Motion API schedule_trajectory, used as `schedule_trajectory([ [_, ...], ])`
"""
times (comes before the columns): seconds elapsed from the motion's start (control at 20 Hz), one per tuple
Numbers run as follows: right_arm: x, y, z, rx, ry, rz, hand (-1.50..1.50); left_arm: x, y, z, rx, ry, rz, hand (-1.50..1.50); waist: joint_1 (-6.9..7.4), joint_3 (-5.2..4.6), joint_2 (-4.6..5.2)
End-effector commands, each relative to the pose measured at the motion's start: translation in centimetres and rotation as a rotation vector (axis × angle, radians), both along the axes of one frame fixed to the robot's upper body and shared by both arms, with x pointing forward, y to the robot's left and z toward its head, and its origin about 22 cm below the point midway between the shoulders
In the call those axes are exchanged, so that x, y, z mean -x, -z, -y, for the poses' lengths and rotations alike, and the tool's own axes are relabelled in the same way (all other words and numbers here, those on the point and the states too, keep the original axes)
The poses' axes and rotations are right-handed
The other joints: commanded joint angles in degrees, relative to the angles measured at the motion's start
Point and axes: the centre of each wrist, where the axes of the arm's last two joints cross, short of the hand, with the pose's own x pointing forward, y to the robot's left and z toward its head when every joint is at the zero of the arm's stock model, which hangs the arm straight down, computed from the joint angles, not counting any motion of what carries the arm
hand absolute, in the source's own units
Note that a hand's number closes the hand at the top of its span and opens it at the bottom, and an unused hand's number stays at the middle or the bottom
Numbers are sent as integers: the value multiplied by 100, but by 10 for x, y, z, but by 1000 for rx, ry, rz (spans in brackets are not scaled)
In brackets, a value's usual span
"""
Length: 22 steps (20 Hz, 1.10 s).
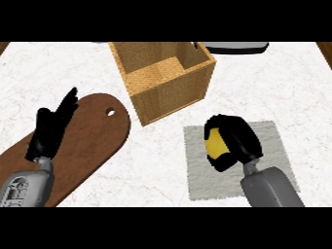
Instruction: Pick the lemon from the placemat and place it in the basket
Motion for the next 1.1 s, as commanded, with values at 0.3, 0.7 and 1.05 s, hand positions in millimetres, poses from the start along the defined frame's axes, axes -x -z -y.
schedule_trajectory([
  [0.3,-6,-38,-138,486,-86,40,150,-21,-15,37,3,143,29,0,856,-3,132],
  [0.7,3,-99,-171,134,-1,5,150,-28,-17,50,5,169,22,0,1032,32,122],
  [1.05,14,-181,-198,-230,66,113,150,-35,-18,47,-9,164,9,0,933,11,80],
])
